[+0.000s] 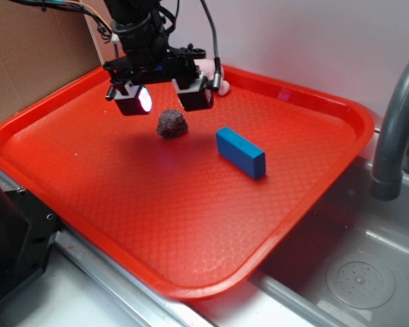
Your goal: Grab the rock.
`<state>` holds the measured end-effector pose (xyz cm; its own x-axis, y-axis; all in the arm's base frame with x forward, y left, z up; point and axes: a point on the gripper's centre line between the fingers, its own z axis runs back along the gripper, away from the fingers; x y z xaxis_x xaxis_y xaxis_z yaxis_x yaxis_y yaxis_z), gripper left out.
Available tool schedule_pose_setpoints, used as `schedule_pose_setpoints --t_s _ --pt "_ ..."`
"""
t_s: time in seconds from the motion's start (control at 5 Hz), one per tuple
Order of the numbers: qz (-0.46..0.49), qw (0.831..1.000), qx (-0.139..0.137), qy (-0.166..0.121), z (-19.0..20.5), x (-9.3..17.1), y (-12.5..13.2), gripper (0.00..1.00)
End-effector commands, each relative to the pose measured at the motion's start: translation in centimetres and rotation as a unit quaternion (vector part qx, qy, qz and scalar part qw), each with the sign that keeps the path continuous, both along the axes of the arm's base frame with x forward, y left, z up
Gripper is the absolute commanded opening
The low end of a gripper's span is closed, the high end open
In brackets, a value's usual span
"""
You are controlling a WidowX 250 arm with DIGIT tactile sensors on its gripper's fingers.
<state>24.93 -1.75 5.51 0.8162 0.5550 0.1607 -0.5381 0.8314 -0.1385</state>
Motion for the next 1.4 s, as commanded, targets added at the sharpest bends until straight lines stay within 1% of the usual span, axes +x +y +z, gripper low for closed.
schedule_pose_setpoints --t_s 0.0,0.2,0.4,0.6,0.8,1.0,1.2 --pt "-0.013 1.0 -0.003 0.013 -0.9 1.3 0.1 1.0" --pt "-0.005 0.999 0.003 0.038 -2.3 1.2 0.5 1.0" --pt "0.005 0.999 0.021 0.044 -2.7 1.1 0.7 0.0" --pt "-0.015 0.999 0.024 0.035 -1.8 0.9 0.7 0.0" --pt "-0.105 0.994 0.014 -0.014 3.0 -0.8 1.9 0.0" --pt "-0.22 0.974 -0.012 -0.052 7.8 -3.0 6.5 0.0" --pt "-0.225 0.974 -0.001 -0.027 9.9 -3.1 8.1 0.0"
